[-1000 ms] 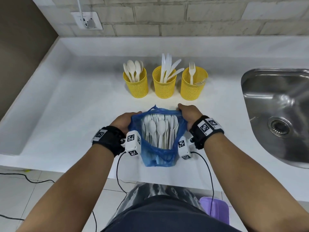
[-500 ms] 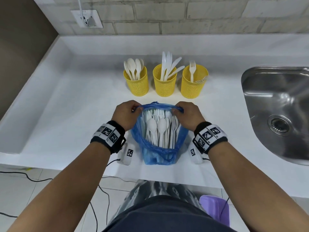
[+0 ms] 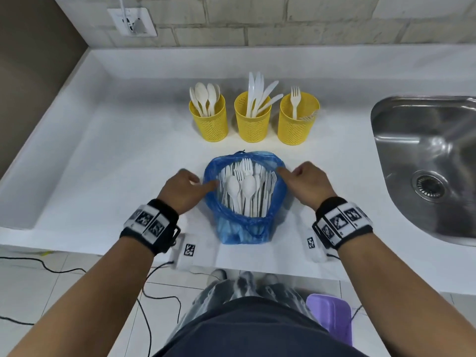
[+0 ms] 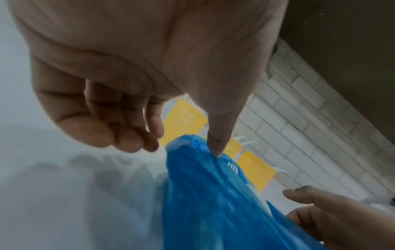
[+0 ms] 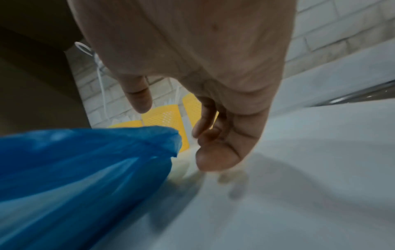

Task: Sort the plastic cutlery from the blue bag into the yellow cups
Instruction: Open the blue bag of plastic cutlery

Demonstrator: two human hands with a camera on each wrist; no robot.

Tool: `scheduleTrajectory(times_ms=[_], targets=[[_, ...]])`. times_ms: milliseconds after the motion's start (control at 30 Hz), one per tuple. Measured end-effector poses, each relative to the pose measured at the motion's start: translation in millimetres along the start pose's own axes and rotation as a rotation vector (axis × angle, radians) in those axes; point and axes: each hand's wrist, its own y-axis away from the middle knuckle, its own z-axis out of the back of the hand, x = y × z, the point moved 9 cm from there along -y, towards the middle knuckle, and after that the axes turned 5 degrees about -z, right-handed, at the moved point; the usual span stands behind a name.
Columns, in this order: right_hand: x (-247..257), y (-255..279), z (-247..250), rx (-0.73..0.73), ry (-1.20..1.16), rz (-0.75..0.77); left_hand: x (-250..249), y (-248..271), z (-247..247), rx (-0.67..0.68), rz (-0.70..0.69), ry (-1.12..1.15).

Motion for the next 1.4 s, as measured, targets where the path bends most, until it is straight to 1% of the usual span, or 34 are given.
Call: scheduleTrajectory(times_ms=[33,100,167,200,267,367,400,500,600,667,767,833,900,933,1000,1067,1133,1200,1267,1333,1367,1400], targets=[[-4.2,13.0,-5.2,0.072,0.06,-0.007,1.2,9.1,-4.4,0.036,-0.011,-0.03],[-12.0,35.2,-23.7,0.248,0.122,-0.036,0.8,23.0,-17.5,0.121,-0.027,-0.018],[-15.9,48.5,-44.0,0.386,0.088,-0.041,-3.2,31.3,-28.7,0.163,-0.034,0.016],[-16.5,51.4,-52.1,0.429,0.032,-0.041,-6.0,33.6,-32.1,0.169,-0.038,0.037],[-14.3,51.8,-60.2,0.468,-0.162,-0.045,-8.8,35.3,-36.0,0.164,-0.01,0.173],[-14.4,50.0,-64.5,0.463,-0.489,-0.106,-2.6,42.6,-41.0,0.19,0.118,0.567],[-15.6,49.7,-66.7,0.458,-0.57,-0.129,0.4,44.6,-43.3,0.202,0.151,0.661],[-19.3,53.6,-74.1,0.477,-0.803,-0.191,5.2,50.8,-52.1,0.259,0.224,0.892],[-25.7,58.2,-83.1,0.52,-0.995,-0.217,10.6,60.1,-66.6,0.345,0.34,1.035],[-27.0,61.7,-83.8,0.538,-0.981,-0.177,14.7,66.1,-70.9,0.354,0.373,1.028],[-25.6,66.4,-72.8,0.523,-0.784,-0.094,24.3,68.0,-60.0,0.237,0.335,0.929],[-29.5,65.4,-66.9,0.509,-0.671,-0.121,29.3,70.7,-52.5,0.203,0.338,0.848],[-38.1,65.3,-66.3,0.507,-0.61,-0.218,32.0,72.8,-50.6,0.212,0.37,0.746],[-41.6,65.1,-66.4,0.496,-0.578,-0.251,30.0,72.4,-49.5,0.208,0.356,0.68],[-39.5,63.7,-67.1,0.467,-0.523,-0.239,22.5,70.1,-50.0,0.189,0.303,0.604],[-32.7,63.0,-67.7,0.438,-0.529,-0.173,18.3,68.1,-51.0,0.158,0.255,0.591],[-28.9,60.7,-67.3,0.425,-0.632,-0.128,14.3,66.8,-48.9,0.125,0.214,0.624],[-27.7,60.1,-64.2,0.431,-0.761,-0.114,14.8,68.6,-45.5,0.103,0.21,0.674],[-32.1,59.9,-60.9,0.423,-0.814,-0.117,20.9,69.3,-42.3,0.101,0.217,0.694],[-41.3,56.2,-57.1,0.373,-0.775,-0.123,28.9,69.0,-38.2,0.094,0.214,0.652],[-45.2,53.0,-51.4,0.308,-0.713,-0.106,30.9,67.2,-31.1,0.054,0.183,0.564],[-47.2,49.0,-42.2,0.21,-0.623,-0.071,28.8,64.9,-20.7,-0.012,0.129,0.455]])
